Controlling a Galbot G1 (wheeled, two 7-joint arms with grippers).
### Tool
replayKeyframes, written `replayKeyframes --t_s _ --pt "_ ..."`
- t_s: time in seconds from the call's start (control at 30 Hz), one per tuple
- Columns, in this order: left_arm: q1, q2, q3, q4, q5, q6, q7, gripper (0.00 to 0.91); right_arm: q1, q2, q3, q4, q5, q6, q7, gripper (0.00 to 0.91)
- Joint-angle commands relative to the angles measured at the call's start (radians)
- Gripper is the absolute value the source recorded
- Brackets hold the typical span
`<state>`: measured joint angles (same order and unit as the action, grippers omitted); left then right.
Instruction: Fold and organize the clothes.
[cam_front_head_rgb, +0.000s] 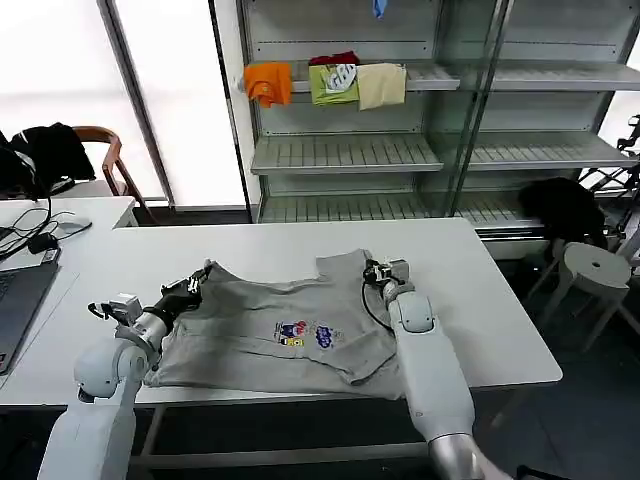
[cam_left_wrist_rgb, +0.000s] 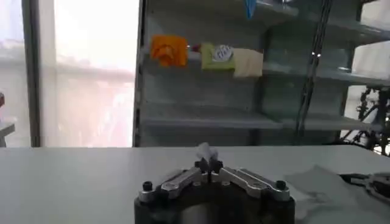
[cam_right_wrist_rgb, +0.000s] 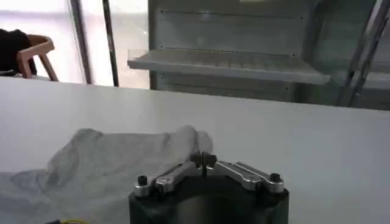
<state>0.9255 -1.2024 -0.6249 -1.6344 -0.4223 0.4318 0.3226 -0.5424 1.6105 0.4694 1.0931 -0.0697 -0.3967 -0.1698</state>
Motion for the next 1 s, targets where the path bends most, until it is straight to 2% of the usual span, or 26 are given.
replayKeyframes --t_s 0.03,0.27,0.5,0.7,1.0 --pt "0.004 0.001 0.000 -0.011 -0.003 0.000 0.000 0.000 -0.049 0.048 -0.029 0.228 0.086 0.017 0.040 0.000" --pt "0.009 -0.006 0.003 -0.017 -0.008 -0.001 0.000 0.000 -0.118 -0.011 -0.060 0.428 0.153 -0.047 0.063 0.000" --pt "0.019 -0.004 -0.002 -0.017 -0.013 -0.001 0.000 0.000 -0.197 -0.059 -0.075 0.556 0.175 -0.096 0.060 0.000" --pt "0.038 0.008 -0.011 -0.031 -0.029 -0.002 0.000 0.000 -0.277 -0.079 -0.081 0.646 0.173 -0.126 0.060 0.000" --pt "0.088 0.035 -0.029 -0.043 -0.062 -0.005 0.001 0.000 -0.433 -0.077 -0.071 0.756 0.147 -0.131 0.047 0.000"
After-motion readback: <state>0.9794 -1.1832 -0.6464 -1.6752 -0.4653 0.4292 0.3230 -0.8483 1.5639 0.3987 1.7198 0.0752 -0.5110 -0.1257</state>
